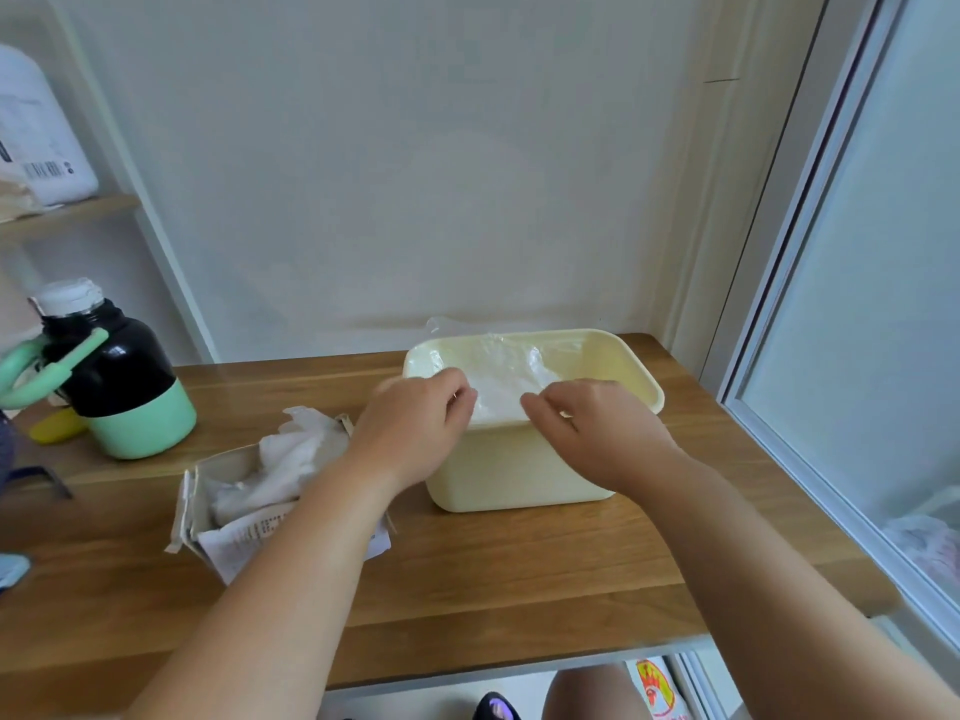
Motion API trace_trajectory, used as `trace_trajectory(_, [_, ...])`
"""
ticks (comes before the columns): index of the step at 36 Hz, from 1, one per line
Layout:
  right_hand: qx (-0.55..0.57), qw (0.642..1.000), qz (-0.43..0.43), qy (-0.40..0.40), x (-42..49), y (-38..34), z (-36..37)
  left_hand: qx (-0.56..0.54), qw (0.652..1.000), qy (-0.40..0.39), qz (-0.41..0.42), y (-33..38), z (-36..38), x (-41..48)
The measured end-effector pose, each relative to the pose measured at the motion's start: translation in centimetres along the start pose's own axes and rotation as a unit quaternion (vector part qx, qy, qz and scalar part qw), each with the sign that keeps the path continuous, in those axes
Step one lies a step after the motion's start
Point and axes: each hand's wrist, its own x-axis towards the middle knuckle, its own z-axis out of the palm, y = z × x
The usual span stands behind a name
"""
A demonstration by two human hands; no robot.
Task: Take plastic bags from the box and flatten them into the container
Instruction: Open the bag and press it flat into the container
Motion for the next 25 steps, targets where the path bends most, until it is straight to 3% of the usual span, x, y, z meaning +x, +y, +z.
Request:
trace_trajectory(4, [-0.028,0.997,0.044,-0.05,0.2,-0.3,-0.1,-0.005,1.0,-0.001,-0.015,-0.7,0.3,-0.1])
trace_trajectory(9, [-0.079,0.993,0.065,-0.052,0.8,0.0,0.5,-0.195,0.967,0.139,-0.085,-2.0,-0.8,-2.0])
trace_trajectory(12, [-0.032,0.999,0.039,0.013,0.9,0.0,0.9,-0.185,0.962,0.177,-0.094,-1.8,-0.9,-2.9])
trace_trajectory(21, [0.052,0.98,-0.015,0.193,-0.7,-0.1,1.0,-0.061,0.995,0.063,0.043,-0.6,0.1,-4.2])
trace_trajectory(25, [0.065,0.968,-0.016,0.241,-1.4,-0.7,0.5,-0.104,0.989,0.101,0.008,-0.5,-0.1,-4.7])
